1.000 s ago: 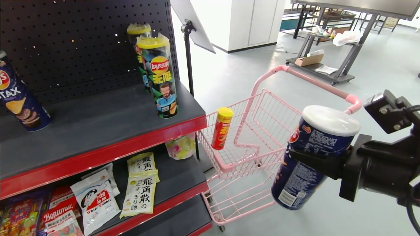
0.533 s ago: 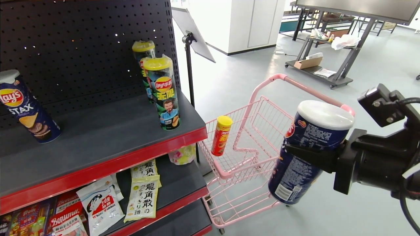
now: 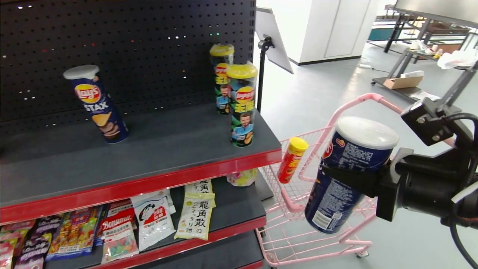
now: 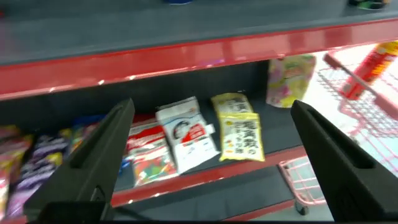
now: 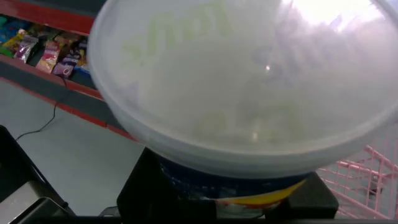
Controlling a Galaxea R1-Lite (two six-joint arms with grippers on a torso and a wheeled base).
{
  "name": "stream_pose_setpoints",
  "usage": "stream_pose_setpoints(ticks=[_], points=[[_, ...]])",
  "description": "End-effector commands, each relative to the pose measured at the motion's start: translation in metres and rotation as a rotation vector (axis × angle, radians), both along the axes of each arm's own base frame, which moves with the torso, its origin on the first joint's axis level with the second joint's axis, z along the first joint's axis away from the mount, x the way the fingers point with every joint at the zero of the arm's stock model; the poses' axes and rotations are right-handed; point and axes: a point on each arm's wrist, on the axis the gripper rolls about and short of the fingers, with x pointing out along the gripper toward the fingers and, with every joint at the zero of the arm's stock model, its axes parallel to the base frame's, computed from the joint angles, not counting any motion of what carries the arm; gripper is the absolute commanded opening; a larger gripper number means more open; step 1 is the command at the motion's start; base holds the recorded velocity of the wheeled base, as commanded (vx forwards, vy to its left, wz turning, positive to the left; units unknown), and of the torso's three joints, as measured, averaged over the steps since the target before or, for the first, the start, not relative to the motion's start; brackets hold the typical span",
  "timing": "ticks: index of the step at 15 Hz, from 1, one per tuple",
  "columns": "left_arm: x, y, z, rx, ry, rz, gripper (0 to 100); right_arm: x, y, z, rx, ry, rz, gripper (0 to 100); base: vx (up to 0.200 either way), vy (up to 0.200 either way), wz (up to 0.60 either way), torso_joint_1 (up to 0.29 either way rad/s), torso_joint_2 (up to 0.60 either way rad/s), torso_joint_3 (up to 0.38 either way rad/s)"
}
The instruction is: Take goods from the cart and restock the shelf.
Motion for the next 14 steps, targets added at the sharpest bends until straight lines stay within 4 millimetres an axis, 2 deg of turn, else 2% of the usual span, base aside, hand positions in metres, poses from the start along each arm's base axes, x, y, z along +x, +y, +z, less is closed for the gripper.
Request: stream_pose_setpoints(ticks=[1,3,7,9,10,14], points=[[0.000,0.000,0.000,0.000,0.000,0.000,100,-0.001,-0.001,-0.002,-0.002,0.006,0.000,0,0.000,0.000,0.60,0.002,0.00,0.002],[0.000,0.000,0.000,-0.001,0.002,0.000,100,-0.003,-0.002,-0.002,-0.002,0.006,0.000,0,0.000,0.000,0.60,0.007,0.00,0.002],[0.000,0.000,0.000,0.002,0.003,0.000,100,-0.013,-0.009,-0.016,-0.048,0.006,0.021,0,0.000,0.000,0.00,0.000,0.00,0.000],[0.000,0.000,0.000,0.002,0.002,0.000,100,-0.019,-0.006,-0.015,-0.029,0.006,0.092,0,-0.200,0.000,0.00,0.002,0.00,0.000],[0.000,0.000,0.000,0.002,0.002,0.000,100,-0.019,-0.006,-0.015,-0.032,0.007,0.095,0,-0.200,0.000,0.00,0.012,0.01,0.002],[0.000,0.000,0.000,0.002,0.000,0.000,100,-0.016,-0.007,-0.017,-0.052,-0.030,0.105,0,0.000,0.000,0.00,0.000,0.00,0.000]])
